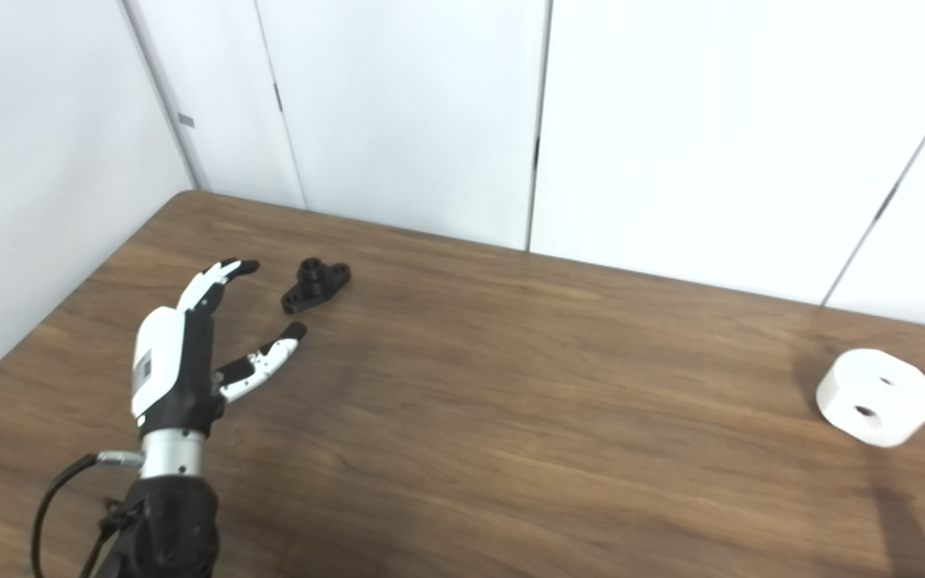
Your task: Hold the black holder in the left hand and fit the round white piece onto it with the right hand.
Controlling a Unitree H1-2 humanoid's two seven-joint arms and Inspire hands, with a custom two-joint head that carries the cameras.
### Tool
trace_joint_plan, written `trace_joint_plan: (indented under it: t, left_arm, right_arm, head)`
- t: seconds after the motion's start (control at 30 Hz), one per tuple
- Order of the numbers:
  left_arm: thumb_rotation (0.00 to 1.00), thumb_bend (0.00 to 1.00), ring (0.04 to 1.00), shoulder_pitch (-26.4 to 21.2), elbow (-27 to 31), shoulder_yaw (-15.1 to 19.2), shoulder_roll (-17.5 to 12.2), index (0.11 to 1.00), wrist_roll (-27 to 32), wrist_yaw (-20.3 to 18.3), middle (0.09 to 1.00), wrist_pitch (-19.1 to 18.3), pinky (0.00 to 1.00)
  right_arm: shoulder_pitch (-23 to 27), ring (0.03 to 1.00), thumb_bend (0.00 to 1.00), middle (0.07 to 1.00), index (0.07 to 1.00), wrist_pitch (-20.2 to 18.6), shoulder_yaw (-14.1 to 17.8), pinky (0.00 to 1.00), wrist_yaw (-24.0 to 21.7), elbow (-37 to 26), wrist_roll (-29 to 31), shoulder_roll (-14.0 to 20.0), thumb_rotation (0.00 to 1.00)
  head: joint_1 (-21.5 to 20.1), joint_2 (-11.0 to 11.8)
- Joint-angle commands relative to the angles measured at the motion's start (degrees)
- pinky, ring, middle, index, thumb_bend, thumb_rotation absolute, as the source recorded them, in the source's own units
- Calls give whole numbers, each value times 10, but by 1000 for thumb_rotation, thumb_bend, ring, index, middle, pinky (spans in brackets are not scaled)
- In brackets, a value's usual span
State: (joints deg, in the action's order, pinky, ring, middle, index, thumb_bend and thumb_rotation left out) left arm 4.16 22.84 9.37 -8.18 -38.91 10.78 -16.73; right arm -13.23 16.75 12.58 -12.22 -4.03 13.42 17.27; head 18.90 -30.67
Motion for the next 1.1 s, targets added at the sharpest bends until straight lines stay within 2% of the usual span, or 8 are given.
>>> trace_joint_plan:
  t: [0.0, 0.17, 0.37, 0.73, 0.93, 1.07]
  left_arm:
    - [349, 751, 922, -22, -5, 9, -22, 806, -18, 4, 899, -9, 817]
    - [413, 755, 916, -60, -46, 8, -49, 797, -29, -3, 896, -32, 814]
    - [399, 752, 934, -100, -95, 10, -72, 783, -12, -15, 894, -61, 866]
    - [407, 780, 936, -142, -191, 6, -90, 775, -7, 13, 897, -57, 923]
    - [456, 763, 948, -161, -217, -5, -101, 792, -6, -22, 911, -97, 971]
    - [451, 771, 940, -175, -235, 3, -98, 782, -5, -38, 902, -102, 934]
  right_arm:
    - [-20, 1000, 715, 1000, 997, 5, -13, 1000, -6, 36, 3, -13, 1000]
    - [-21, 1000, 709, 1000, 1000, -2, -12, 1000, -2, 33, 2, -17, 1000]
    - [-25, 1000, 727, 998, 993, -8, -12, 1000, 1, 27, 0, -18, 1000]
    - [-28, 1000, 749, 1000, 1000, -12, -12, 1000, 4, 23, -6, -19, 999]
    - [-28, 1000, 742, 1000, 1000, -12, -11, 1000, 5, 25, -5, -21, 993]
    - [-31, 1000, 736, 999, 998, -16, -11, 1000, 5, 20, -1, -23, 988]
  head:
    - [-1, -1]
    - [-4, -2]
    - [-7, -4]
    - [-9, -5]
    - [-10, -6]
    - [-10, -6]
